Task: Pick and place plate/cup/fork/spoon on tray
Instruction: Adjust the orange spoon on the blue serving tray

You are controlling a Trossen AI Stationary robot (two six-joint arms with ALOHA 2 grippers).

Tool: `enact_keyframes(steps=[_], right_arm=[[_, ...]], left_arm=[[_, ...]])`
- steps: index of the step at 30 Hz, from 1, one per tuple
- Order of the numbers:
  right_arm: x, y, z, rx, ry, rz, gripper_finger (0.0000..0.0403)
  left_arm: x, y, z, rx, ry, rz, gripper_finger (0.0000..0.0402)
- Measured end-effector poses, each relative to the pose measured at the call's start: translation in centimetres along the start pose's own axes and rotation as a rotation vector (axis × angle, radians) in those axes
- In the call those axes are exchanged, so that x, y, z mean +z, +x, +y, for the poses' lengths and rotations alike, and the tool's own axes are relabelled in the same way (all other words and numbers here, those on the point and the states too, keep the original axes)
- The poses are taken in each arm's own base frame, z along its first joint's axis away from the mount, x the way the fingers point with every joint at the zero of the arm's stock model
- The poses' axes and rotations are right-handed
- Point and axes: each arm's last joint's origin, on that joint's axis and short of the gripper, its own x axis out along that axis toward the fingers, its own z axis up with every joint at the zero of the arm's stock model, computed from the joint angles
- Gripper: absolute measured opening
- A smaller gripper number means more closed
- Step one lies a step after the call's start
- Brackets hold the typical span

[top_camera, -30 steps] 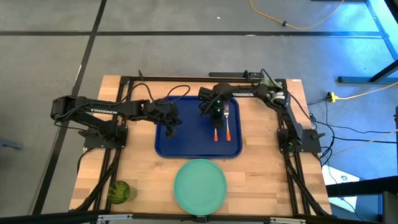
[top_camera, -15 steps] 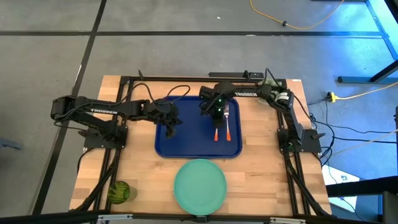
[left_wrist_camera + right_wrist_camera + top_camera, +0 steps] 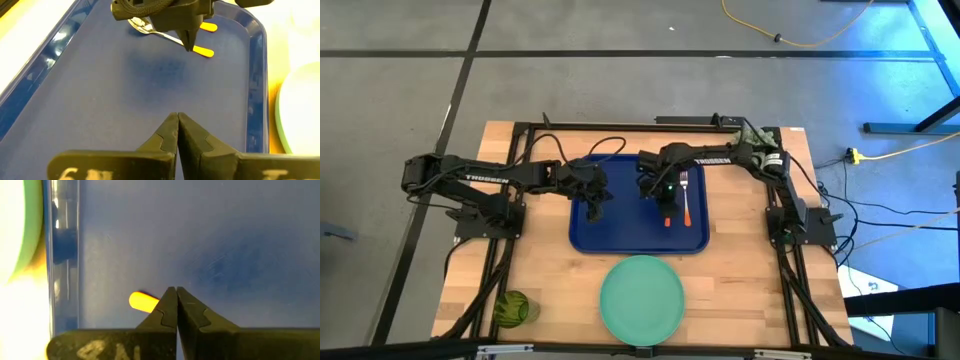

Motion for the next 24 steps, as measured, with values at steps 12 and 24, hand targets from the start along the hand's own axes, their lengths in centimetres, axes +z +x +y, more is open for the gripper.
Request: enact_keyframes(steps=[12, 24], right_arm=[[-1.0, 1.6, 0.5, 0.064, 0.06, 0.029, 0.0], [-0.8, 2.2, 1.2, 0.061, 0.061, 0.036, 0.0]], left_arm=[[0.0, 0.0, 0.0, 0.0, 0.001, 0.0, 0.0], [0.0, 0.0, 0.0, 0.0, 0.007, 0.0, 0.0]])
